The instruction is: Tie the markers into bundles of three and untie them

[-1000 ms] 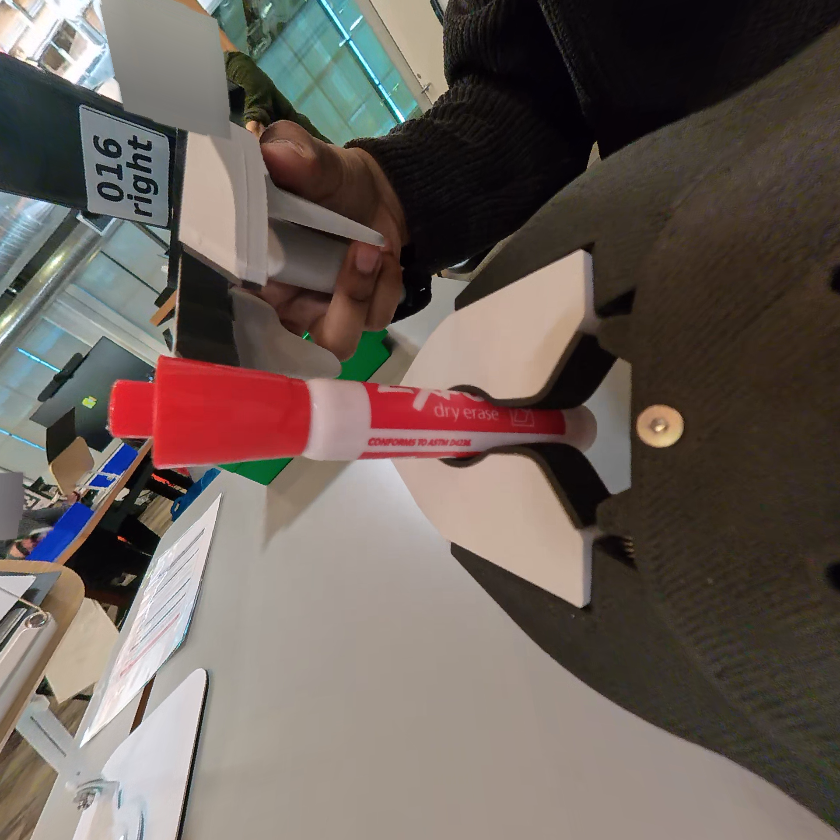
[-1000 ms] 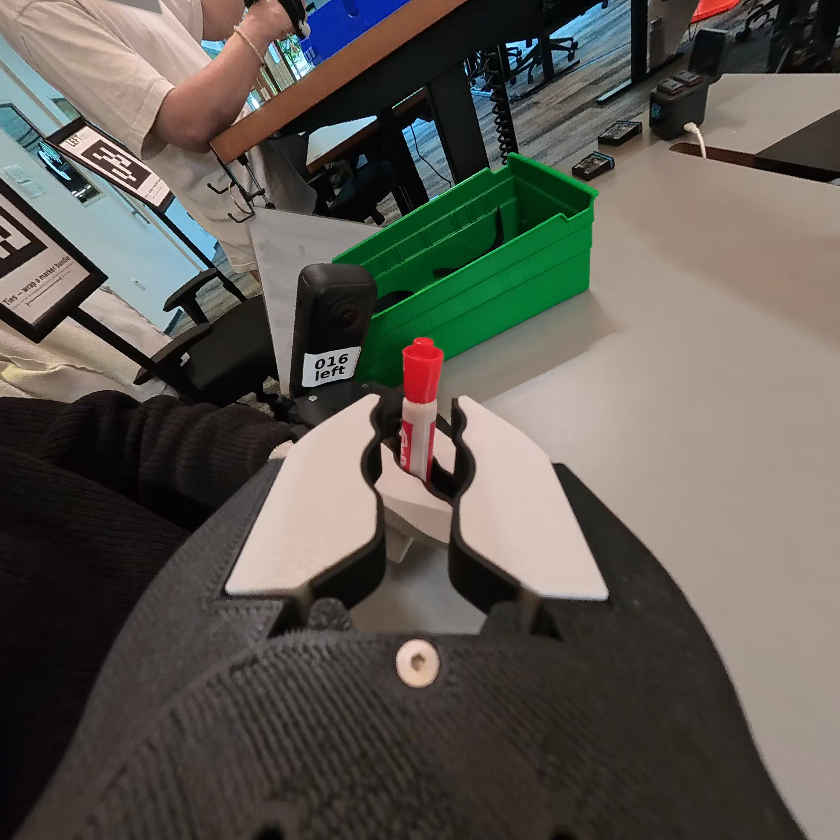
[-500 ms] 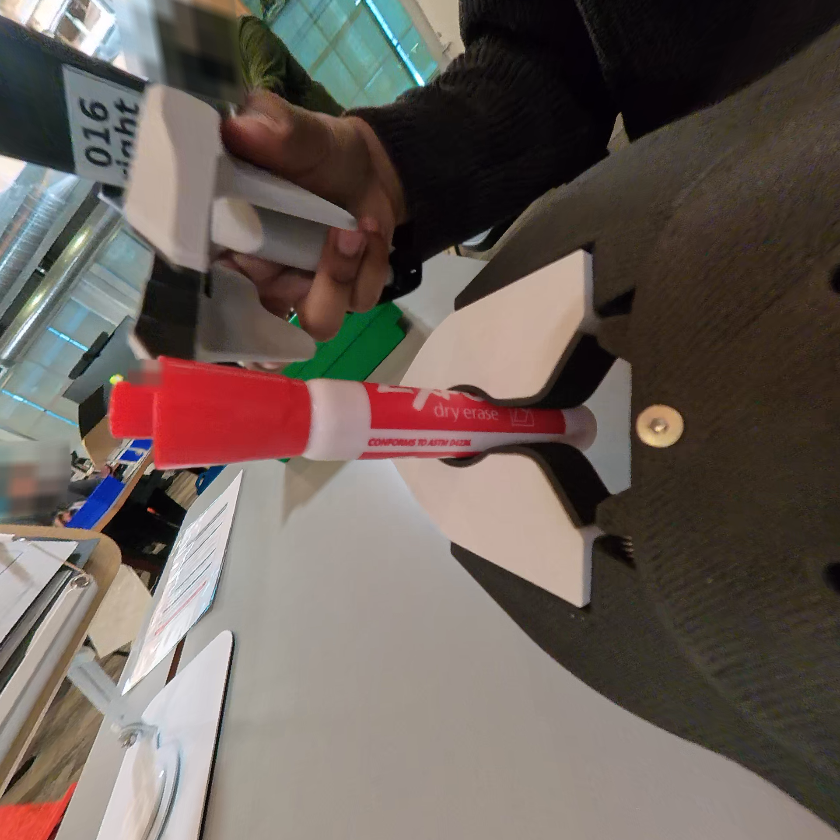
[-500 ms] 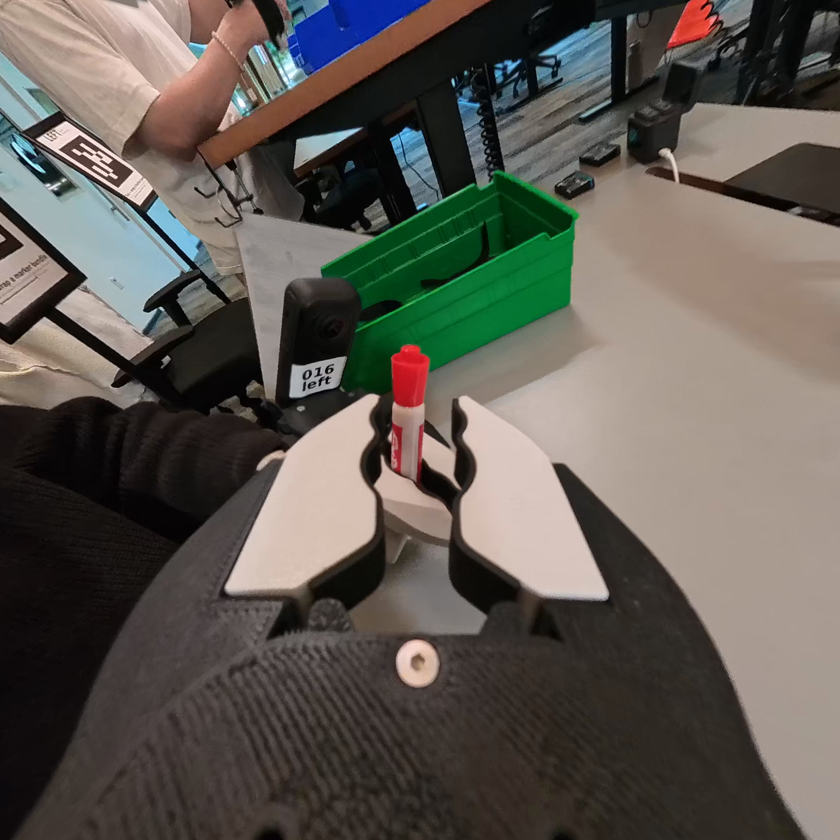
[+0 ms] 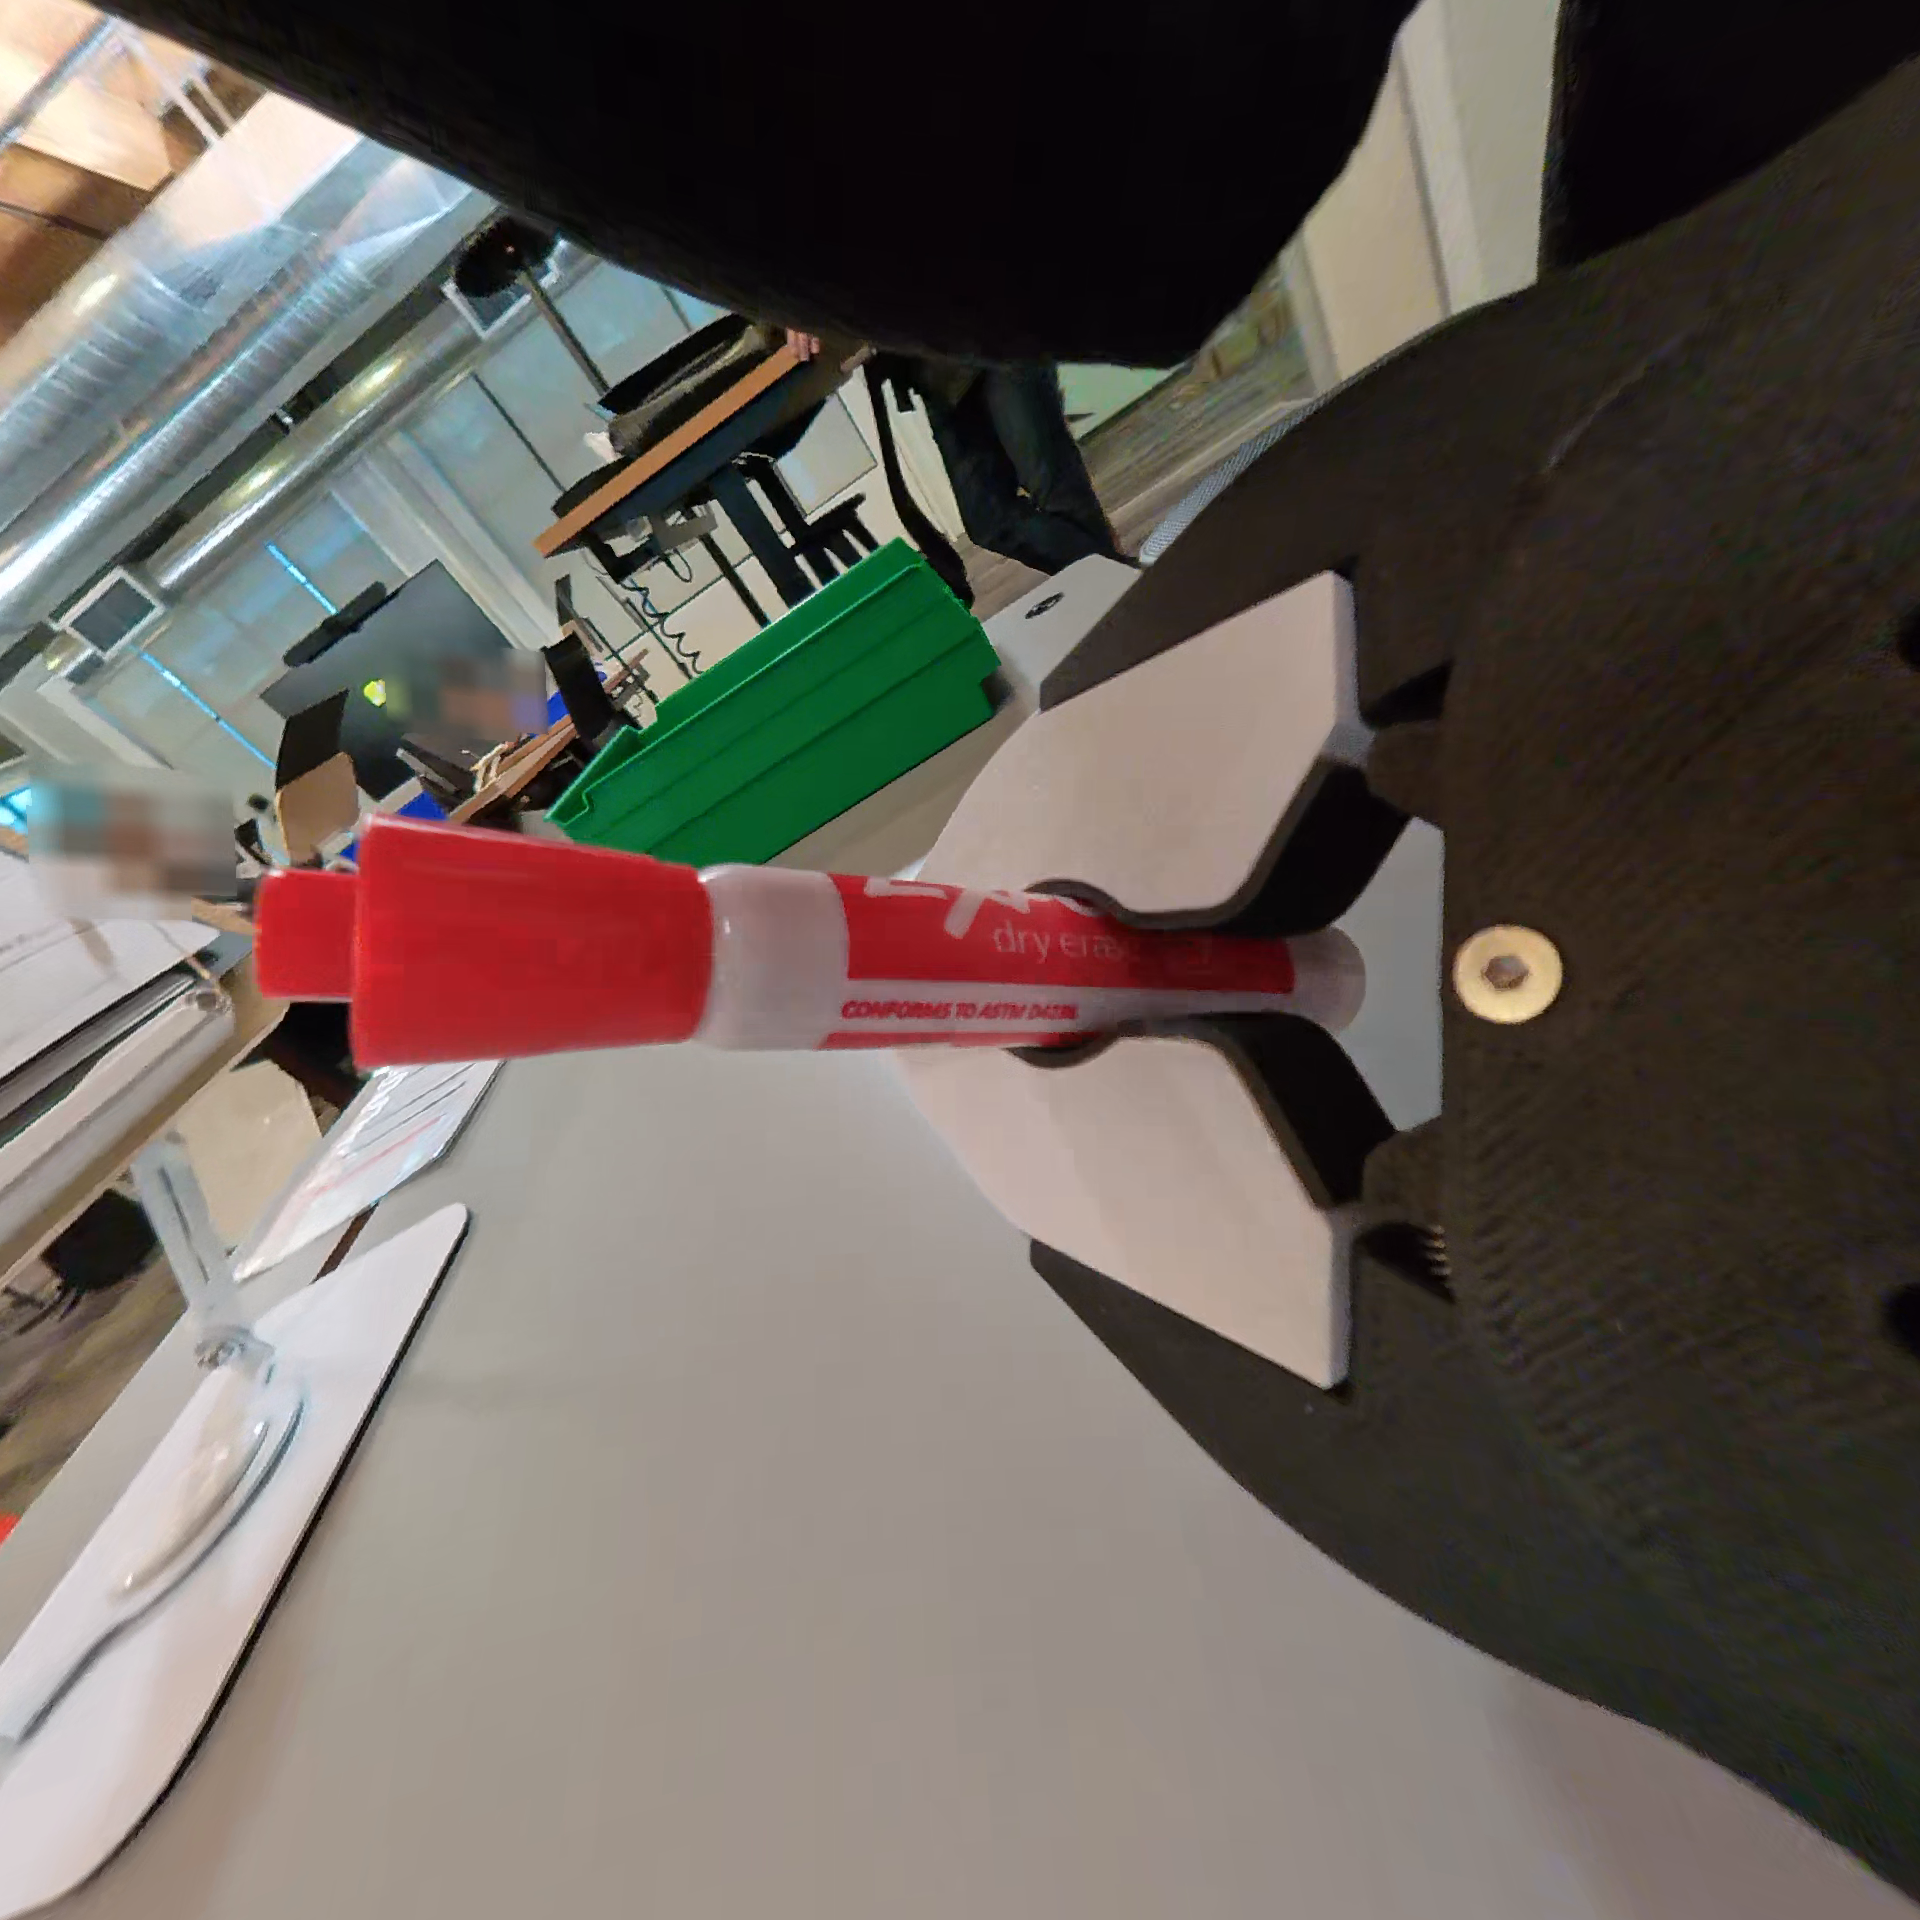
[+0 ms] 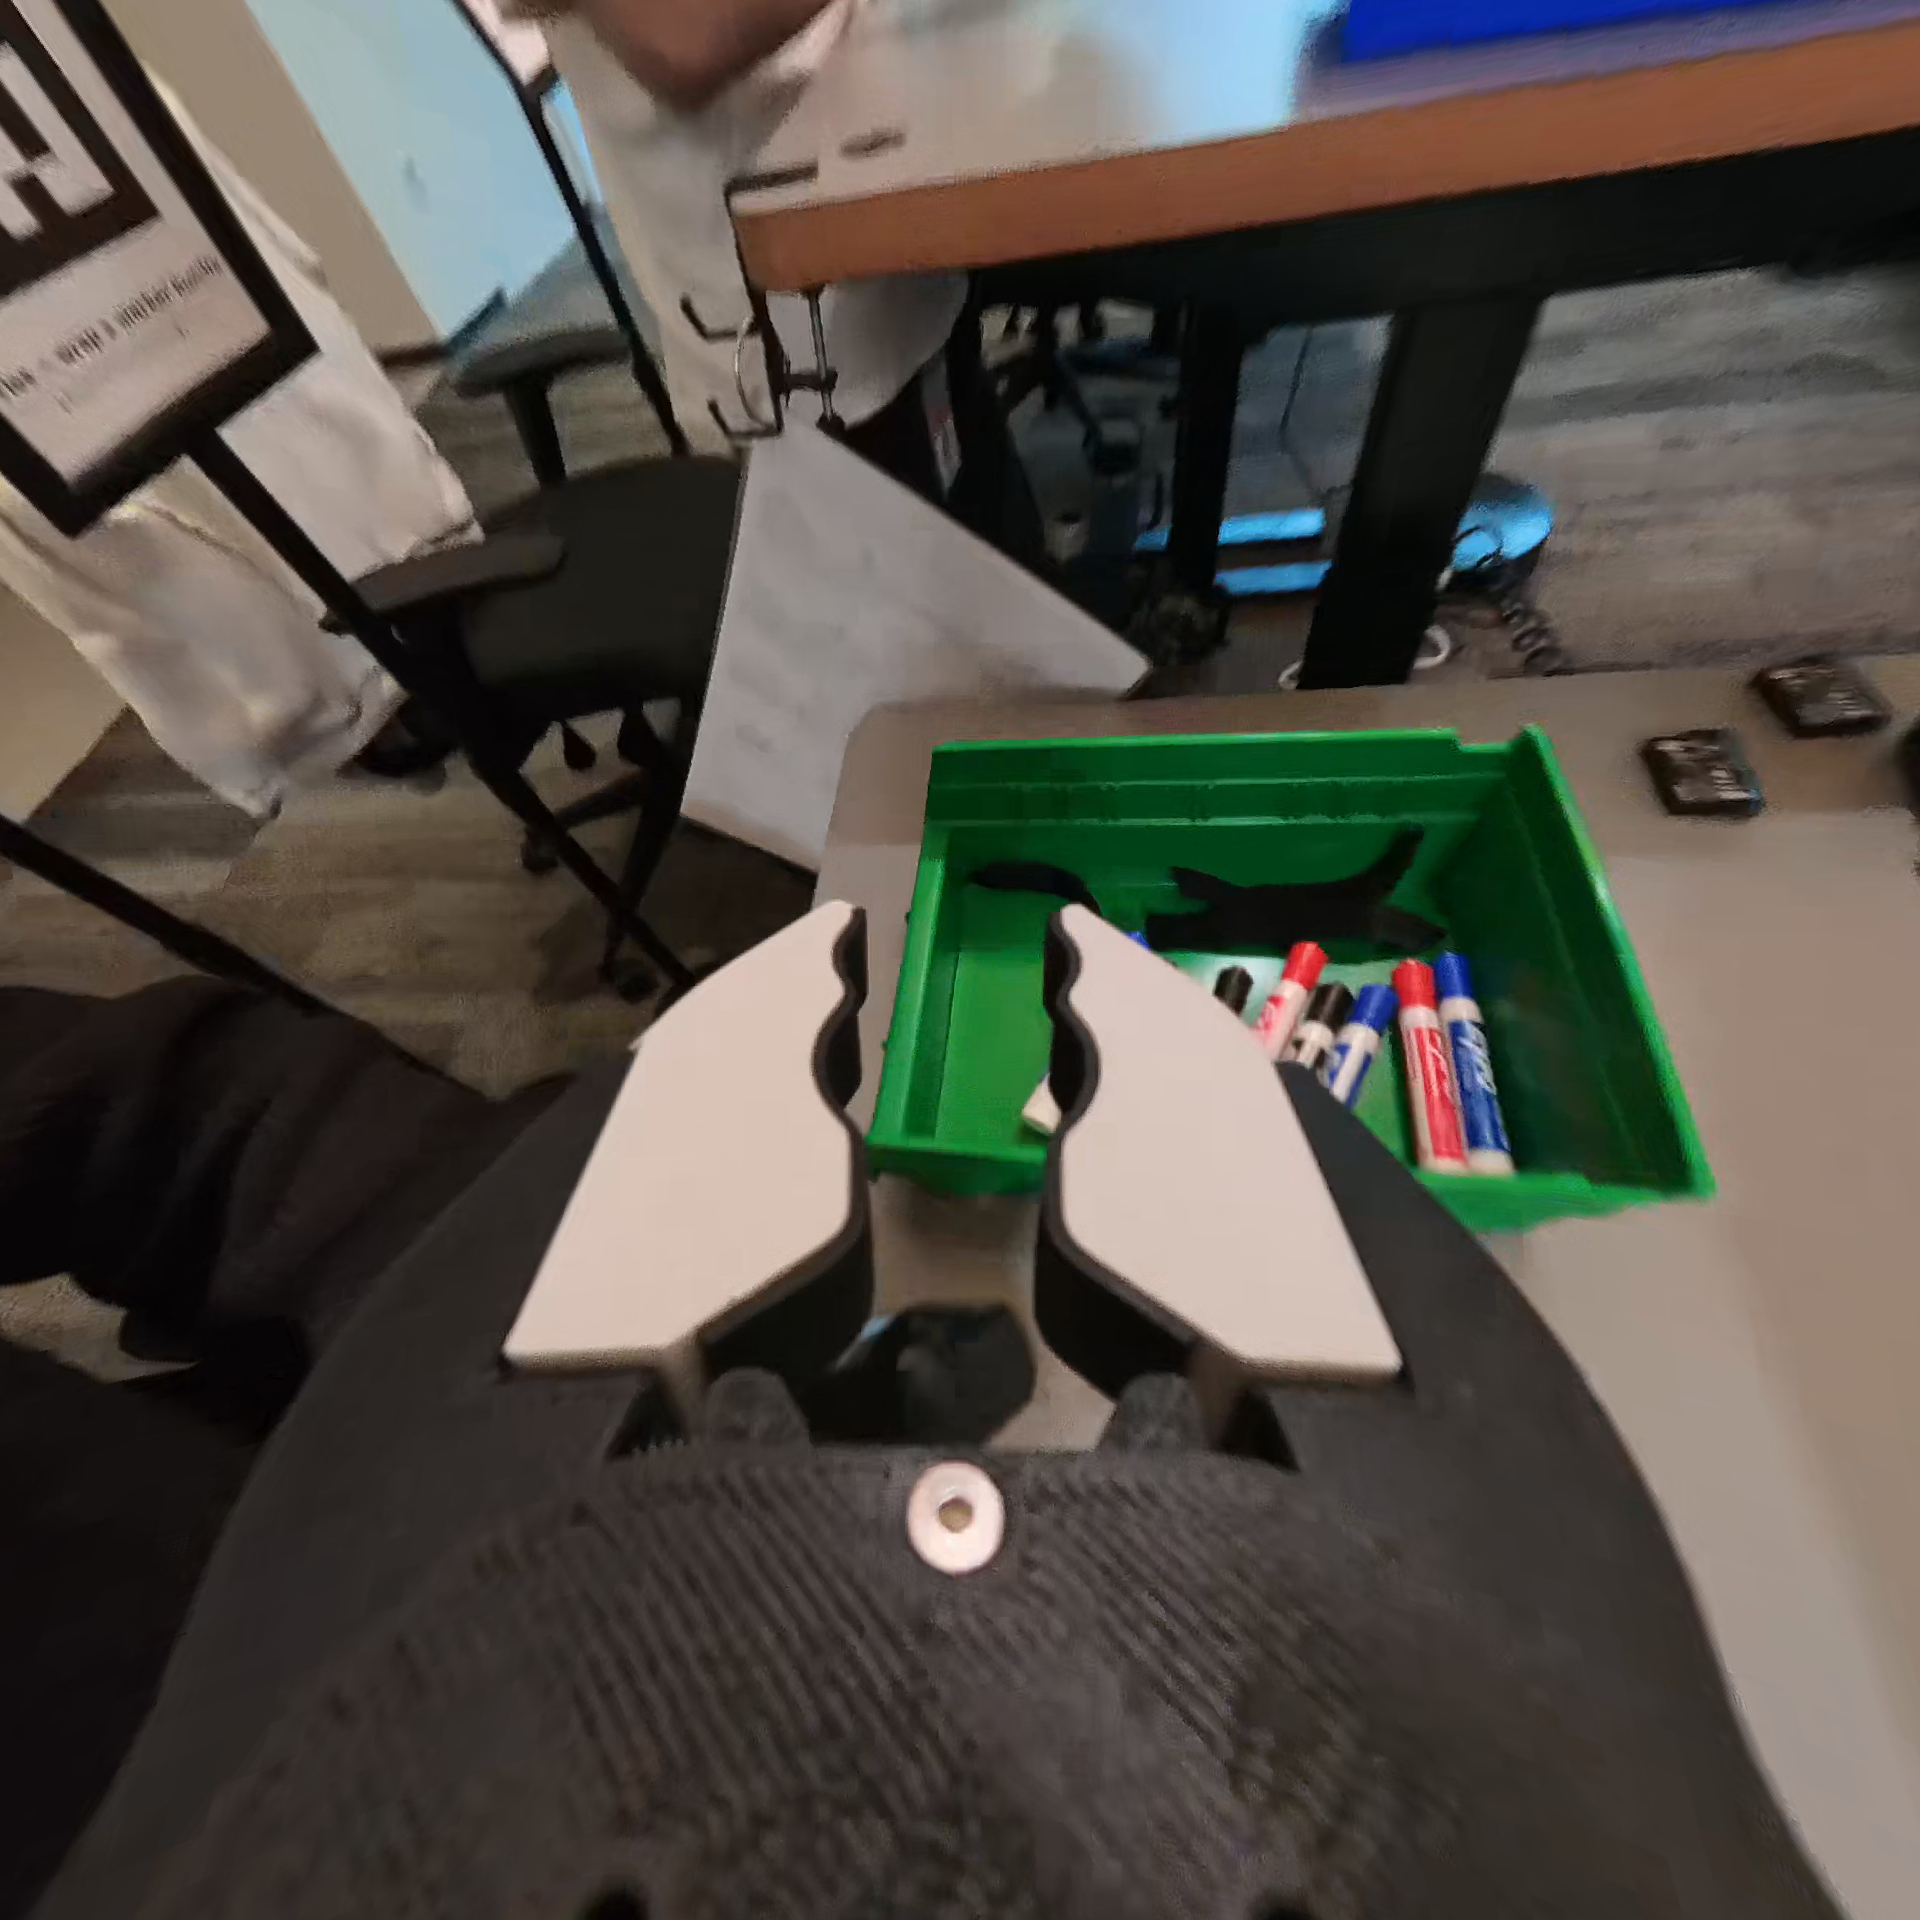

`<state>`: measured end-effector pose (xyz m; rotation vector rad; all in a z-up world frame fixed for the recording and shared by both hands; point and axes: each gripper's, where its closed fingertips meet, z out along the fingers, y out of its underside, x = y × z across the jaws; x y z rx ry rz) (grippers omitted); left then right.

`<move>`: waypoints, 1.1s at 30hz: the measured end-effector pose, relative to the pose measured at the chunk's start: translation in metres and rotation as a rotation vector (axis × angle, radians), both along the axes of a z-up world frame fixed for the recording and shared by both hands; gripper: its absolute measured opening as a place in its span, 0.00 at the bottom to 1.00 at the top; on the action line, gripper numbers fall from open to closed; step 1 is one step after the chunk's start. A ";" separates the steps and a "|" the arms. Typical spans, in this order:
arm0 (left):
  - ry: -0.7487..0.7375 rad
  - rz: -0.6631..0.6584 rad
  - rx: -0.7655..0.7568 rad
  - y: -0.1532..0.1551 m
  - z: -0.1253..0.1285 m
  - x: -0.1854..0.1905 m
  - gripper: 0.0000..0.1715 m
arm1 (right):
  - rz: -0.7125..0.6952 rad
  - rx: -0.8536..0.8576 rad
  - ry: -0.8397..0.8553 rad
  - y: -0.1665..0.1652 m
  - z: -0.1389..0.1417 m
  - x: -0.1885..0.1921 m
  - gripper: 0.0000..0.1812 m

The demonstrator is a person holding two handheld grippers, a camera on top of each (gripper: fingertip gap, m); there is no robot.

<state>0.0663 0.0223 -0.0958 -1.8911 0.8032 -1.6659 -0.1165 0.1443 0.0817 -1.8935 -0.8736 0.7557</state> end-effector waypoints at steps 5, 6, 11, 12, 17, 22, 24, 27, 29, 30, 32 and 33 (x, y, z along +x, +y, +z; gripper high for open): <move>0.027 0.061 -0.032 0.008 -0.006 -0.018 0.06 | 0.053 -0.283 -0.215 0.073 -0.068 -0.060 0.19; 0.026 0.073 -0.053 0.009 -0.007 -0.021 0.06 | 0.051 -0.341 -0.283 0.085 -0.089 -0.066 0.19; 0.050 0.097 -0.144 0.008 -0.015 -0.036 0.06 | 0.042 -0.669 -0.636 0.109 -0.196 -0.057 0.19; 0.063 0.093 -0.152 0.005 -0.017 -0.039 0.06 | 0.044 -0.722 -0.706 0.108 -0.211 -0.051 0.19; 0.068 0.075 -0.214 -0.007 -0.019 -0.048 0.07 | 0.088 -0.795 -0.866 0.101 -0.247 -0.046 0.19; 0.079 0.059 -0.195 -0.015 -0.019 -0.049 0.07 | 0.112 -0.758 -0.941 0.101 -0.260 -0.044 0.11; 0.079 0.053 -0.179 -0.015 -0.019 -0.049 0.06 | 0.117 -0.728 -0.899 0.104 -0.247 -0.048 0.11; 0.068 0.046 -0.169 -0.015 -0.016 -0.048 0.06 | 0.129 -0.652 -0.731 0.104 -0.204 -0.059 0.10; 0.052 0.041 -0.170 -0.015 -0.013 -0.048 0.06 | 0.137 -0.584 -0.575 0.099 -0.160 -0.062 0.10; 0.043 0.041 -0.170 -0.016 -0.011 -0.048 0.06 | 0.138 -0.545 -0.498 0.094 -0.136 -0.060 0.10; 0.028 0.034 -0.171 -0.017 -0.008 -0.047 0.06 | 0.116 -0.455 -0.346 0.081 -0.091 -0.045 0.10; 0.022 0.028 -0.174 -0.018 -0.007 -0.047 0.06 | 0.102 -0.415 -0.269 0.072 -0.069 -0.033 0.10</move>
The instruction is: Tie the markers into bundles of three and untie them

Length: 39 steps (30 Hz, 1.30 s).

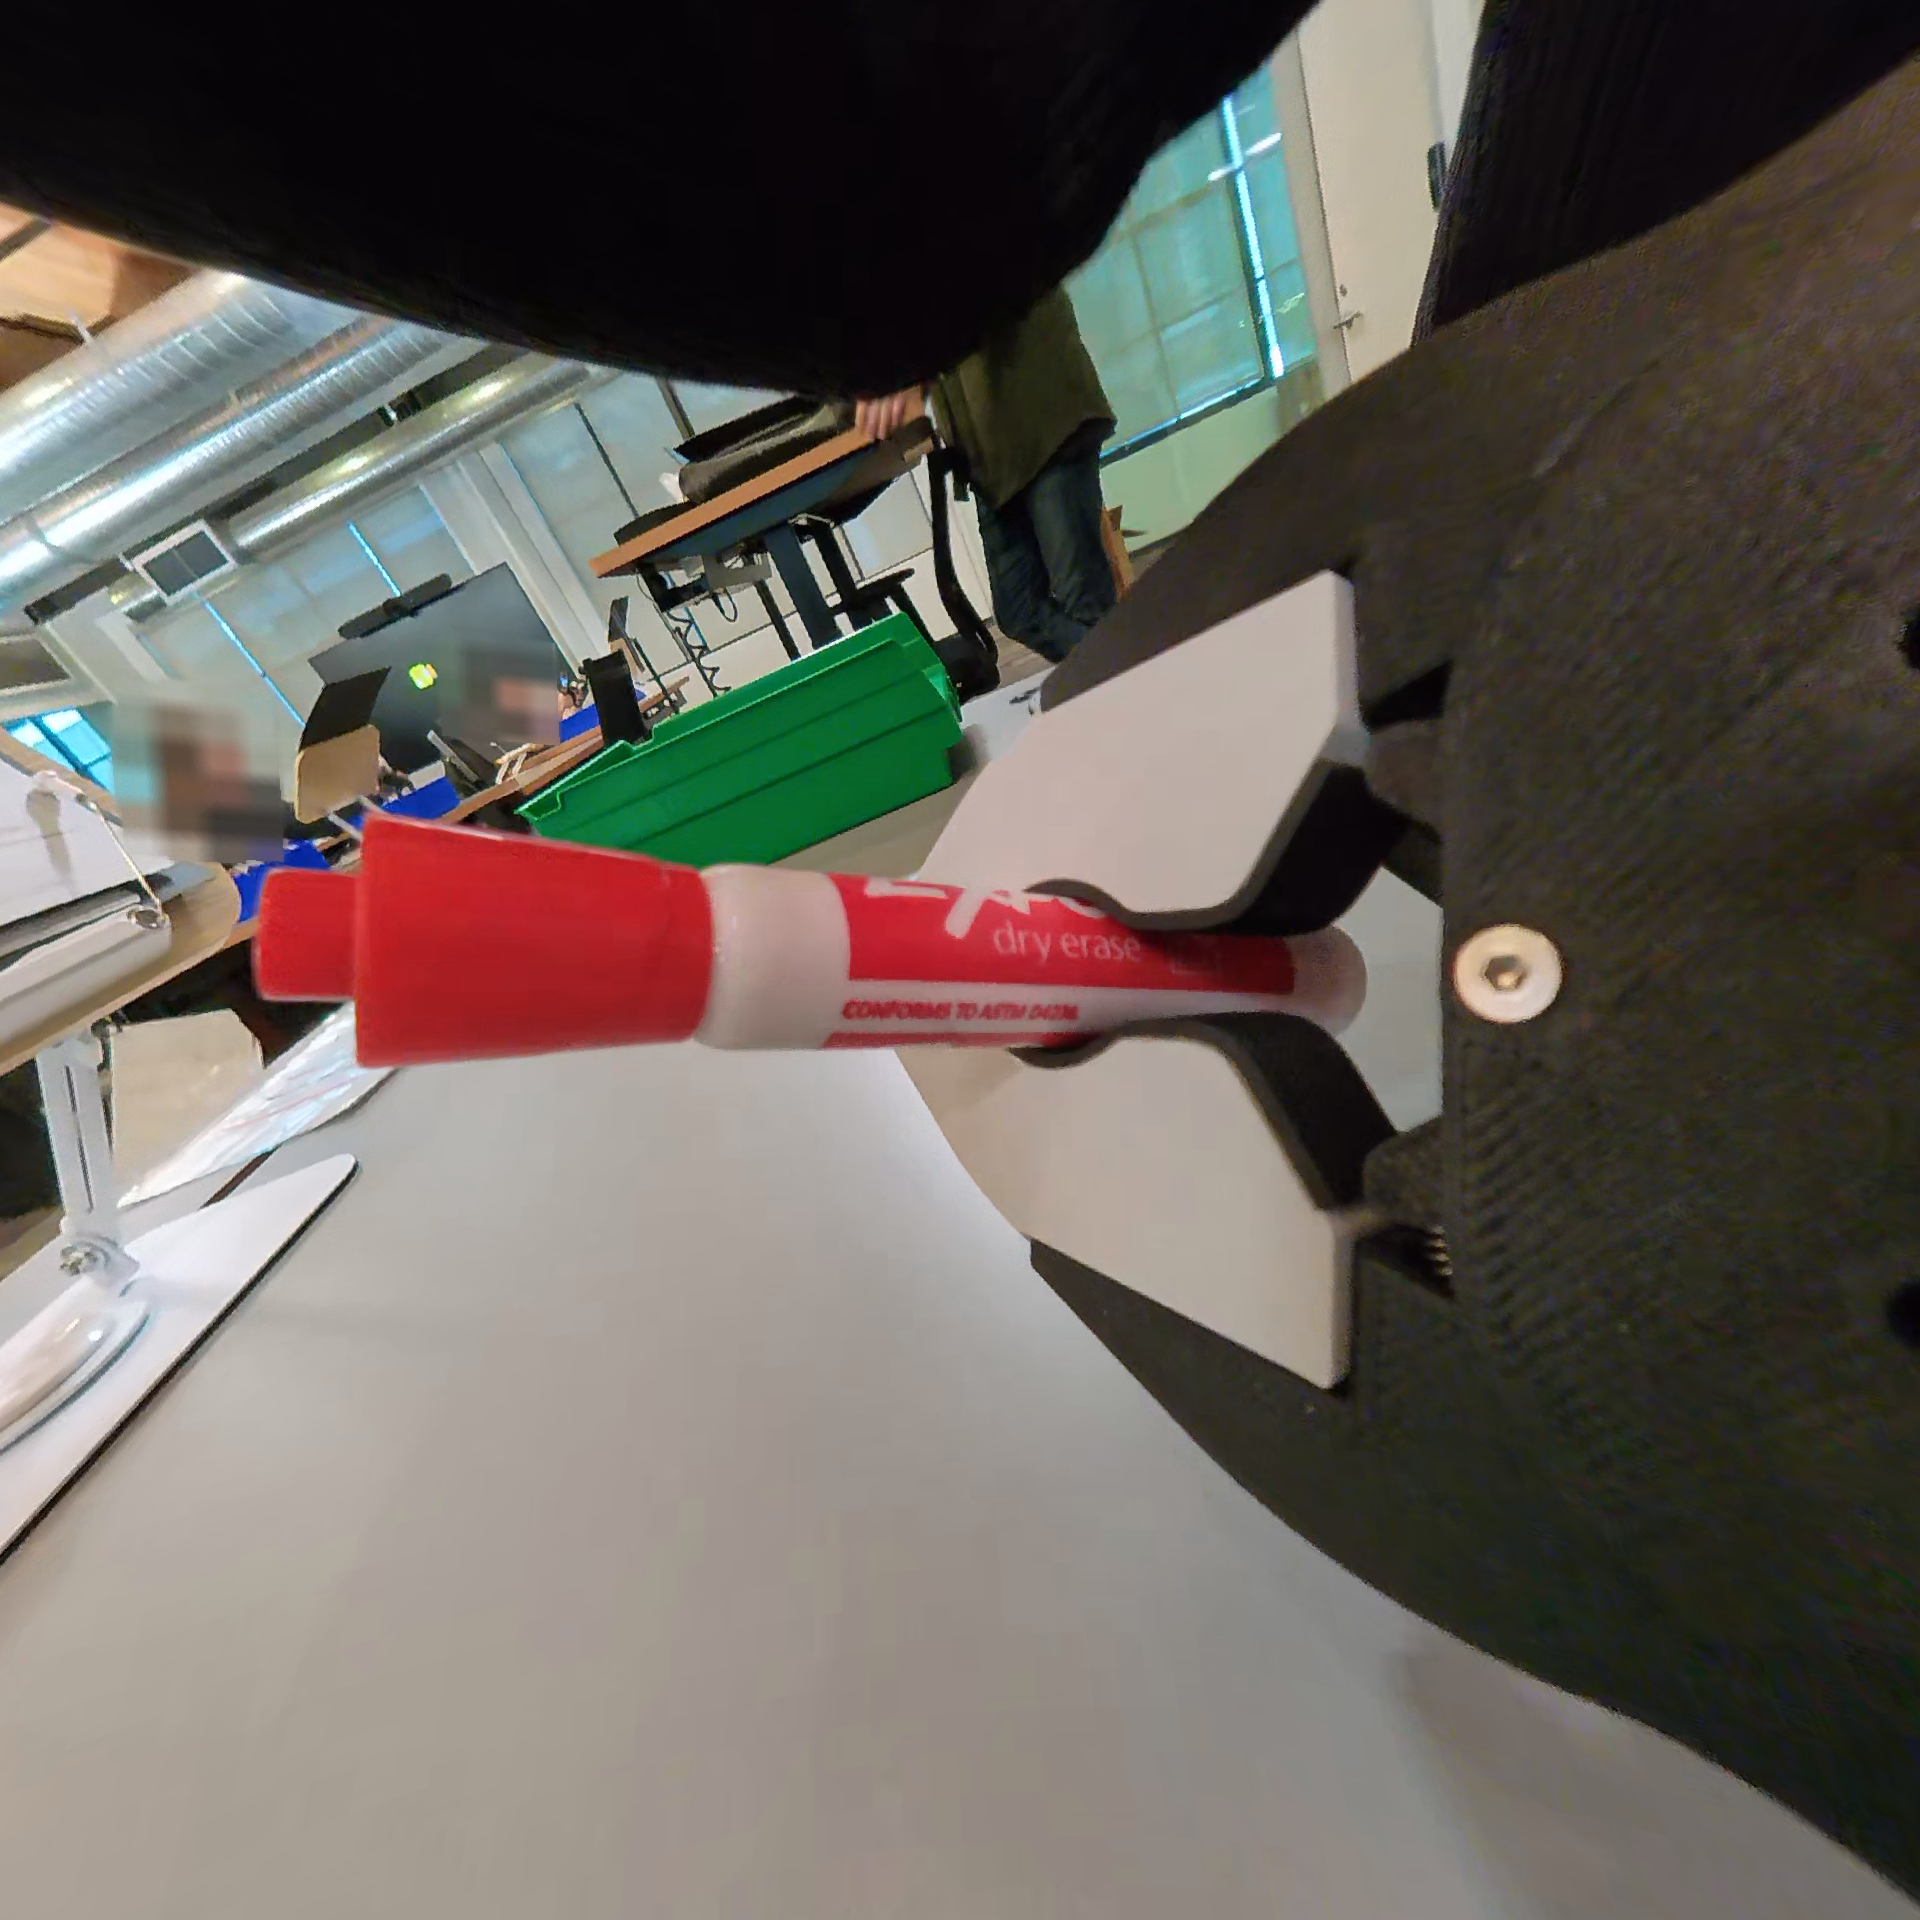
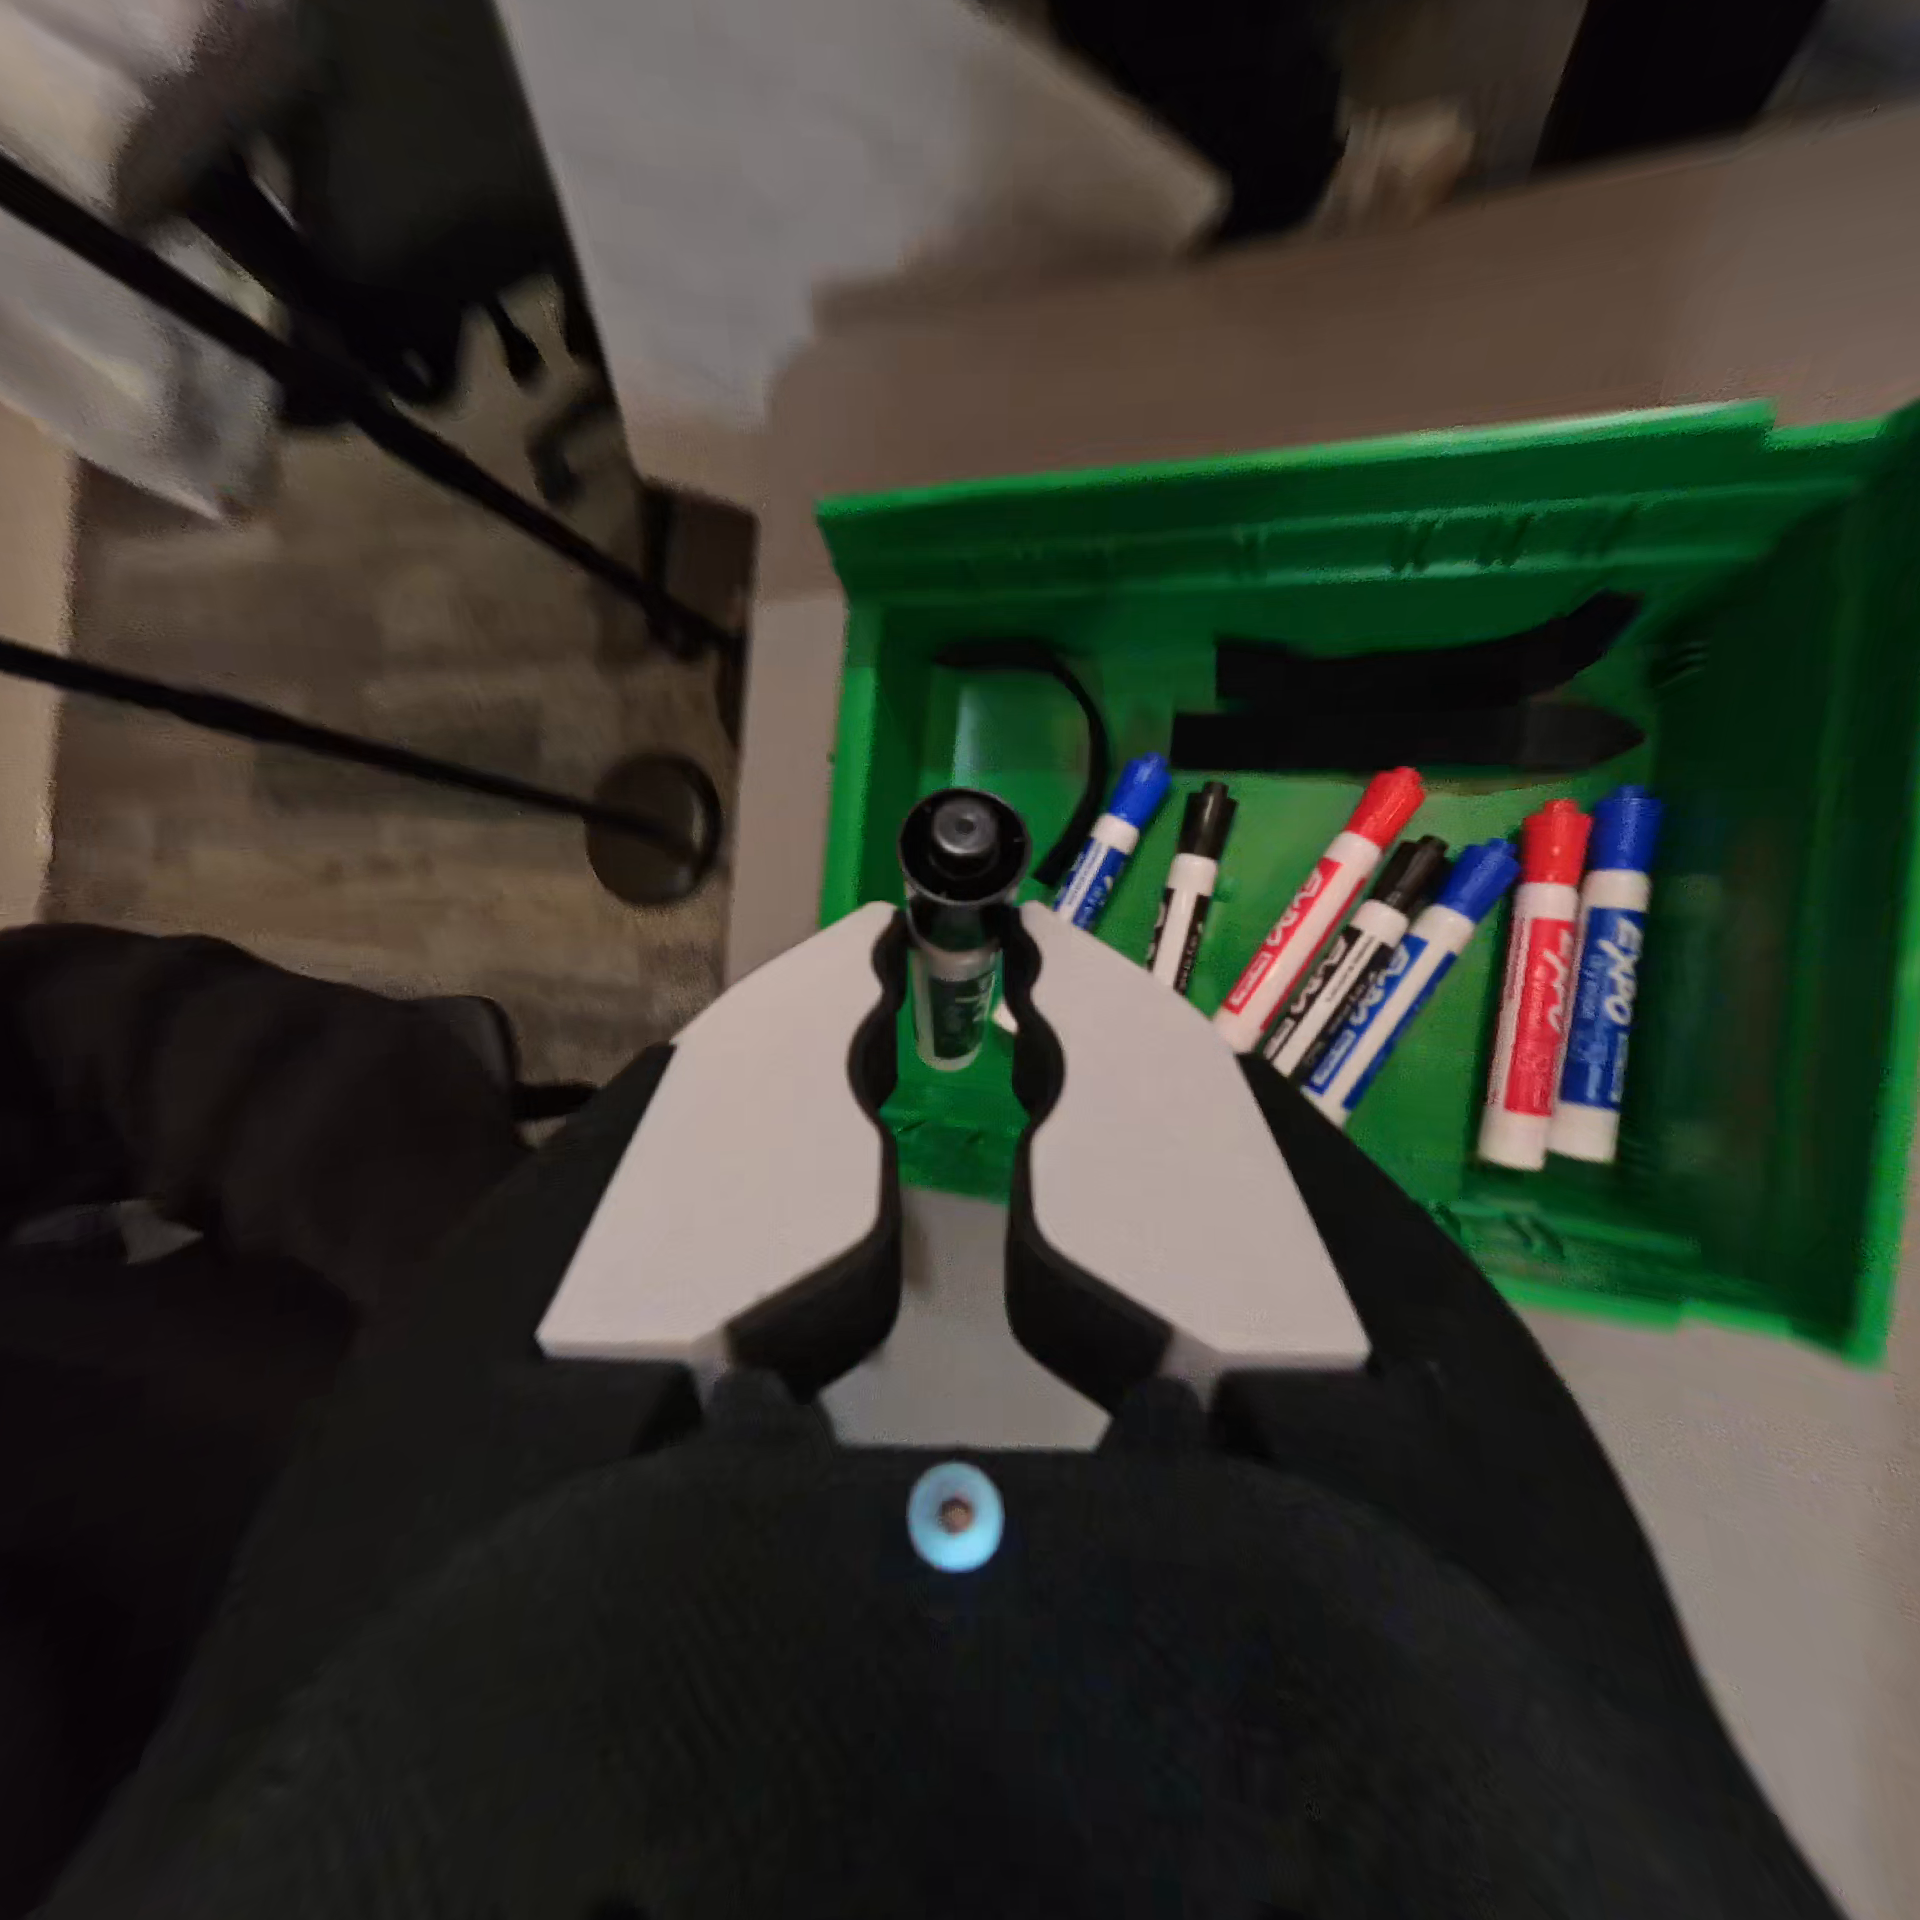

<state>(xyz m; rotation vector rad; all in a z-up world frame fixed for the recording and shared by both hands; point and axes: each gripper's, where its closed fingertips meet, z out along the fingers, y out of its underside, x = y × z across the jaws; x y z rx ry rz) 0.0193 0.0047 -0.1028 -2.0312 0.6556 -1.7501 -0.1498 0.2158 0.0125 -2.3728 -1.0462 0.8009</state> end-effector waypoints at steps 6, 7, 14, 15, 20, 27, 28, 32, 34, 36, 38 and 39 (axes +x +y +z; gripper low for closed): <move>-0.036 -0.102 -0.049 -0.016 0.001 0.005 0.06 | -0.225 0.267 0.322 -0.078 0.082 0.111 0.10; -0.039 -0.128 -0.048 -0.020 0.001 0.007 0.06 | -0.265 0.306 0.338 -0.095 0.081 0.131 0.10; -0.023 -0.493 -0.198 -0.078 -0.002 0.013 0.06 | -0.526 0.339 0.495 -0.197 0.012 0.231 0.10; -0.021 -0.542 -0.214 -0.083 -0.002 0.013 0.06 | -0.537 0.297 0.545 -0.209 -0.002 0.237 0.10; 0.026 -0.641 -0.184 -0.083 -0.009 0.025 0.06 | -0.598 0.103 0.706 -0.249 -0.055 0.261 0.10; 0.013 -0.718 -0.247 -0.073 -0.009 0.052 0.06 | -0.641 -0.022 0.780 -0.275 -0.091 0.272 0.10; 0.004 -0.729 -0.261 -0.074 -0.008 0.056 0.06 | -0.643 -0.044 0.790 -0.279 -0.095 0.270 0.10; -0.008 -0.789 -0.310 -0.081 -0.005 0.069 0.06 | -0.664 -0.104 0.817 -0.287 -0.108 0.263 0.10; -0.005 -0.814 -0.331 -0.085 -0.004 0.075 0.06 | -0.674 -0.140 0.859 -0.289 -0.112 0.263 0.10; -0.002 -0.839 -0.351 -0.090 -0.003 0.079 0.06 | -0.683 -0.173 0.902 -0.290 -0.116 0.266 0.10; 0.012 -0.858 -0.361 -0.094 -0.005 0.082 0.07 | -0.690 -0.208 0.939 -0.291 -0.120 0.270 0.10; 0.021 -0.861 -0.366 -0.095 -0.007 0.083 0.07 | -0.692 -0.223 0.957 -0.291 -0.121 0.272 0.10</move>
